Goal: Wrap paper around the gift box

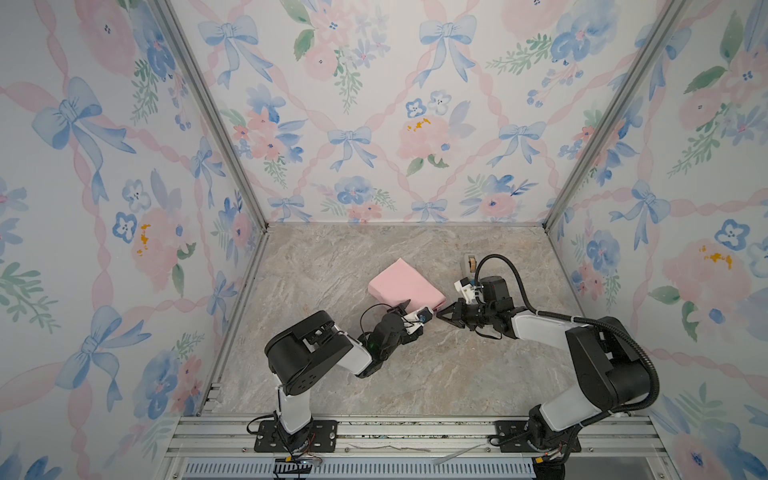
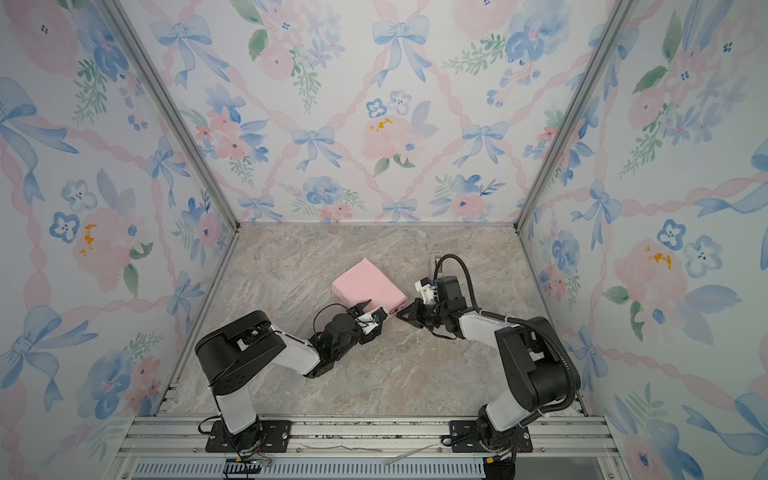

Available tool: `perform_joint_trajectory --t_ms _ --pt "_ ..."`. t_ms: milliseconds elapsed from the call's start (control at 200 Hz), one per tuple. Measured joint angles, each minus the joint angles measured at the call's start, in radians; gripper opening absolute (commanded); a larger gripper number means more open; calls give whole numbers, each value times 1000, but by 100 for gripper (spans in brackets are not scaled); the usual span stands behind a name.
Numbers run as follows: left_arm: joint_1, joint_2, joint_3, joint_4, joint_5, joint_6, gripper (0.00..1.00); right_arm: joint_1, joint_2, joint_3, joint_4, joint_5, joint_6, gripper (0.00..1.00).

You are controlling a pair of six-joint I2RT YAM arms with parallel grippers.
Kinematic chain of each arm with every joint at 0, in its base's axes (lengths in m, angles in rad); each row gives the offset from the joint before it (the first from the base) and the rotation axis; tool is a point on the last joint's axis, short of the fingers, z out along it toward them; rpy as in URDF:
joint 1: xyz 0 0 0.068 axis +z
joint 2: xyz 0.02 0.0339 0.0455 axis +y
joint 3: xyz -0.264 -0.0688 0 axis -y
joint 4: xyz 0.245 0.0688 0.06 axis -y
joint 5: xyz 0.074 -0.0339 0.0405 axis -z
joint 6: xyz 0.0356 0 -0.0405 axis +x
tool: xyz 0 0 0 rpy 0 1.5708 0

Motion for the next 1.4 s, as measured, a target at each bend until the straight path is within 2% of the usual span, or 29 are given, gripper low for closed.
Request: perform_joint_trajectory --t_ms 600,900,1270,1400 --pt "0 0 0 0 0 0 68 2 58 -7 100 19 47 3" --pt "0 0 0 0 0 0 68 2 96 -5 154 35 74 12" --pt "0 0 0 0 0 1 68 15 140 -5 270 46 137 13" --pt "0 0 0 0 0 1 68 16 141 -5 277 47 147 17"
